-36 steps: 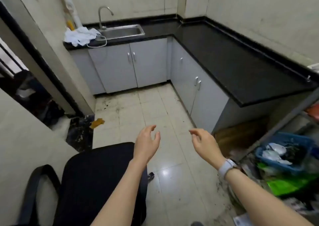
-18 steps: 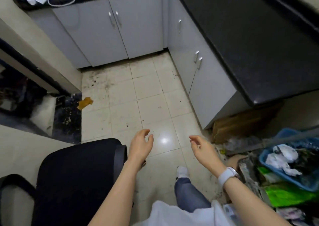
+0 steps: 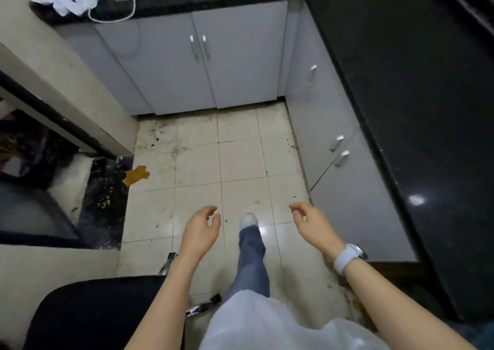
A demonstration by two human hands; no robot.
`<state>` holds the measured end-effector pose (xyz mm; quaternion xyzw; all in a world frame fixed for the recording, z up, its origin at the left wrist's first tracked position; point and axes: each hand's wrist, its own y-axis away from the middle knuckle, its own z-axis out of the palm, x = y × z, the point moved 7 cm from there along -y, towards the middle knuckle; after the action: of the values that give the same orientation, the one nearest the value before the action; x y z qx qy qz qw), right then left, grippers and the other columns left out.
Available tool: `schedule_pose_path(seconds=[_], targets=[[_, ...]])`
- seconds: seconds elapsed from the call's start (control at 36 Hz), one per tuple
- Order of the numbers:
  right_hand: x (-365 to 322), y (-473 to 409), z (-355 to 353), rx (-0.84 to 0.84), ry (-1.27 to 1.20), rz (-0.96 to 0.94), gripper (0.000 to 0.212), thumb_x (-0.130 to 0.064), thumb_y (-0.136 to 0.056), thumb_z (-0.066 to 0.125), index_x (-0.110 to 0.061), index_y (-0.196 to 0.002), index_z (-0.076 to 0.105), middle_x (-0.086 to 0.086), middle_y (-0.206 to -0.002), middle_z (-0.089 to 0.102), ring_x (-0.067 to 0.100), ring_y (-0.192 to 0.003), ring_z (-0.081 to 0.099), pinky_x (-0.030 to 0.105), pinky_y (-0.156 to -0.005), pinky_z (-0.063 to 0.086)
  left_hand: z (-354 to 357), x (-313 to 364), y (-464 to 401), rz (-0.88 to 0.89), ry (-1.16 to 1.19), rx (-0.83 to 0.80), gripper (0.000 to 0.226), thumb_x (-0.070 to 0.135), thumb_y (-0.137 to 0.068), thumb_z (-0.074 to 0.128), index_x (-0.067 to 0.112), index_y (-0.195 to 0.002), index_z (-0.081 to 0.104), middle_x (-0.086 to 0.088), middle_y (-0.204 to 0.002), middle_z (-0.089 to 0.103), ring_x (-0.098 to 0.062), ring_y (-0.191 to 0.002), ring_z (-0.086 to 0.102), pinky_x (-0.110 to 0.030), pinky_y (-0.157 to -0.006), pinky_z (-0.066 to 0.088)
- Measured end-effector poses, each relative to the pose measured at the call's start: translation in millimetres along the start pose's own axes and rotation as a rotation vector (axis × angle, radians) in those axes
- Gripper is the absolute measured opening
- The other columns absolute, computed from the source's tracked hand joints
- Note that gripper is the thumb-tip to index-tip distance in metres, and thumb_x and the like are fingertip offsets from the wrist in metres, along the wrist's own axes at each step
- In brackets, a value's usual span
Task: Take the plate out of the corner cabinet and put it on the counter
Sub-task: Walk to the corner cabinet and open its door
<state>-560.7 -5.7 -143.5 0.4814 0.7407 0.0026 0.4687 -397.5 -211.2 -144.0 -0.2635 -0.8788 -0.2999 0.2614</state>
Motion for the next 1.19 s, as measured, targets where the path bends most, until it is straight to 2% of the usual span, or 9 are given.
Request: schedule_pose_path(seconds=[0.14, 0.31, 0.44, 0.58, 0.72, 0.83, 0.92, 1.03, 1.19], targets=[[-56, -103, -30, 0.021, 0.042, -0.003, 0.03, -0.013, -0.09, 0.041, -0.01, -0.115, 0.056, 0.014, -0.122, 0.062, 0.029, -0.113, 0.056, 0.037, -0.099, 0.042, -37, 41, -106, 0.023, 0.037, 0.047, 0.036, 0.023, -0.091, 0.047, 0.009, -0.124, 0.054, -0.012, -0.127, 0.06, -0.025, -0.116, 0.055, -0.034, -0.099, 0.042], [-134, -206, -68, 0.052, 0.046, -0.042, 0.03, -0.011, -0.091, 0.04, -0.008, -0.116, 0.055, 0.015, -0.122, 0.061, 0.027, -0.115, 0.055, 0.025, -0.093, 0.037, -82, 107, -220, 0.102, 0.031, 0.058, 0.035, 0.023, -0.092, 0.047, 0.009, -0.123, 0.054, -0.01, -0.126, 0.06, -0.024, -0.114, 0.056, -0.034, -0.098, 0.042], [-168, -270, -97, 0.107, -0.011, -0.032, 0.028, -0.009, -0.09, 0.042, -0.006, -0.114, 0.057, 0.016, -0.118, 0.063, 0.029, -0.113, 0.055, 0.032, -0.098, 0.04, -94, 154, -295, 0.124, 0.027, 0.036, 0.033, 0.022, -0.091, 0.047, 0.009, -0.12, 0.056, -0.01, -0.123, 0.062, -0.023, -0.113, 0.057, -0.032, -0.097, 0.041], [-179, -338, -116, 0.093, -0.039, 0.019, 0.029, -0.011, -0.091, 0.041, -0.006, -0.116, 0.055, 0.016, -0.121, 0.061, 0.028, -0.112, 0.055, 0.025, -0.092, 0.037, -85, 188, -363, 0.128, 0.001, -0.029, 0.034, 0.023, -0.092, 0.046, 0.011, -0.123, 0.054, -0.007, -0.126, 0.06, -0.021, -0.114, 0.055, -0.03, -0.096, 0.04], [-190, -421, -138, 0.096, -0.058, 0.049, 0.03, -0.013, -0.093, 0.039, -0.006, -0.12, 0.052, 0.015, -0.124, 0.059, 0.028, -0.113, 0.055, 0.026, -0.09, 0.039, -79, 225, -445, 0.128, -0.031, -0.046, 0.035, 0.024, -0.093, 0.044, 0.011, -0.125, 0.052, -0.007, -0.129, 0.058, -0.021, -0.115, 0.055, -0.03, -0.096, 0.042], [-200, -490, -164, 0.121, -0.112, 0.072, 0.03, -0.012, -0.093, 0.04, -0.006, -0.119, 0.053, 0.017, -0.119, 0.061, 0.025, -0.106, 0.057, 0.026, -0.087, 0.042, -77, 266, -515, 0.119, -0.061, -0.076, 0.036, 0.025, -0.093, 0.045, 0.012, -0.125, 0.052, -0.008, -0.129, 0.058, -0.021, -0.114, 0.056, -0.031, -0.096, 0.042], [-204, -531, -186, 0.135, -0.158, 0.102, 0.029, -0.01, -0.093, 0.039, -0.004, -0.119, 0.053, 0.016, -0.108, 0.062, 0.027, -0.098, 0.059, 0.026, -0.081, 0.042, -69, 304, -560, 0.163, -0.092, -0.141, 0.035, 0.023, -0.092, 0.047, 0.011, -0.124, 0.054, -0.009, -0.127, 0.06, -0.021, -0.112, 0.057, -0.024, -0.093, 0.04], [-204, -570, -214, 0.174, -0.137, 0.133, 0.03, -0.008, -0.092, 0.04, -0.003, -0.12, 0.052, 0.017, -0.115, 0.062, 0.02, -0.098, 0.056, 0.018, -0.081, 0.038, -56, 352, -609, 0.25, -0.139, -0.229, 0.034, 0.022, -0.093, 0.045, 0.01, -0.124, 0.054, -0.01, -0.125, 0.061, -0.022, -0.112, 0.057, -0.021, -0.091, 0.037], [-179, -600, -229, 0.24, -0.151, 0.31, 0.032, -0.011, -0.091, 0.04, -0.009, -0.12, 0.054, 0.017, -0.112, 0.065, 0.031, -0.103, 0.061, 0.028, -0.083, 0.045, -20, 397, -667, 0.316, -0.206, -0.395, 0.035, 0.02, -0.093, 0.045, 0.009, -0.125, 0.053, -0.013, -0.129, 0.058, -0.025, -0.115, 0.055, -0.022, -0.091, 0.035]])
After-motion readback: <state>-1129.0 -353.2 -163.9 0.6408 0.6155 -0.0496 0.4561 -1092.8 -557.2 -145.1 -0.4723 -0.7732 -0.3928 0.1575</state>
